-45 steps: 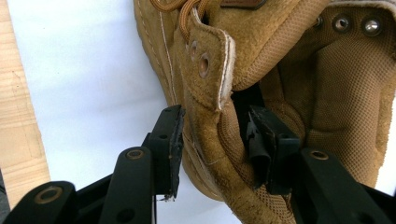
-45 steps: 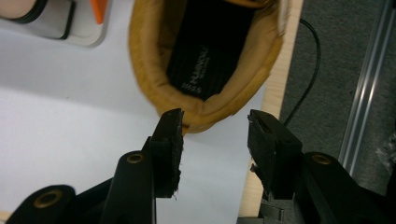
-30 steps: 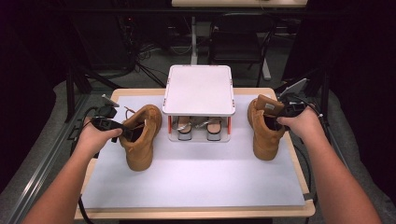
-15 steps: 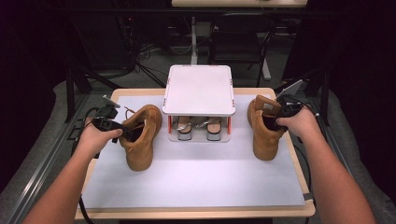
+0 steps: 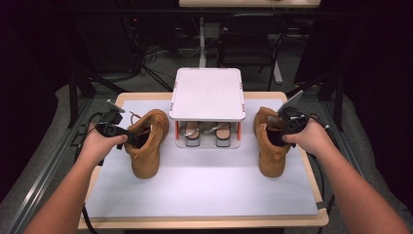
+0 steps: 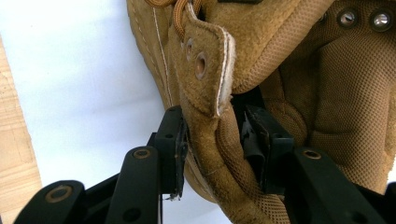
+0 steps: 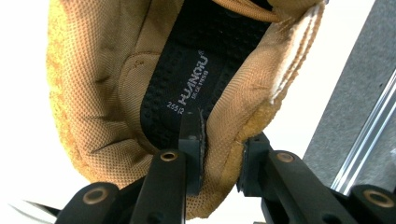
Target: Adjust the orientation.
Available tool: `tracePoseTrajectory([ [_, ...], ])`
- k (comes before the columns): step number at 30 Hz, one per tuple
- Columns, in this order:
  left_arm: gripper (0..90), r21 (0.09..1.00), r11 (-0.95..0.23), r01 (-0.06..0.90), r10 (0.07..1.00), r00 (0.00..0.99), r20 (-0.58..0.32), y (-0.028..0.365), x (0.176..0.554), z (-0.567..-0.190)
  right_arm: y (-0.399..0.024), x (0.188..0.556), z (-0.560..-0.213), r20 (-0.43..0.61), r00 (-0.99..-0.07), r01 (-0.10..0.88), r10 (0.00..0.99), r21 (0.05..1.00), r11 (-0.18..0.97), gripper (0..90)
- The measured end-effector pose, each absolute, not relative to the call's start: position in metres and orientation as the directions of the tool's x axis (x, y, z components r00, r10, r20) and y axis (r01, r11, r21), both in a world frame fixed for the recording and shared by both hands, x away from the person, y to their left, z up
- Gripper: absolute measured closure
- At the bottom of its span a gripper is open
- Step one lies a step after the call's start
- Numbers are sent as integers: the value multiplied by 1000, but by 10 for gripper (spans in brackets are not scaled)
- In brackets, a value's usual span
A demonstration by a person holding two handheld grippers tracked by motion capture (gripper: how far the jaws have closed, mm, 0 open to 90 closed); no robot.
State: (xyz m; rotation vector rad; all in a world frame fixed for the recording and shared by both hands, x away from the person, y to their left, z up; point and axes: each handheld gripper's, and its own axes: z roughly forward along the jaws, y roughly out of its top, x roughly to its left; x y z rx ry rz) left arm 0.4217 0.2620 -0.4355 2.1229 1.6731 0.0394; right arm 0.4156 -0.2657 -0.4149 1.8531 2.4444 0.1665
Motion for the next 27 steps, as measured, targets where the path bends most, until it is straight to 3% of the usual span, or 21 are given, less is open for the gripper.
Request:
tracePoseTrajectory([
  [11, 607, 351, -177, 920, 931, 272, -243, 263, 421, -435, -254, 386, -411, 36, -375, 921, 926, 126, 368, 761],
  [27, 747, 330, -213, 920, 918, 304, -255, 260, 411, -432, -252, 368, -417, 43, -380, 922, 924, 96, 374, 749],
])
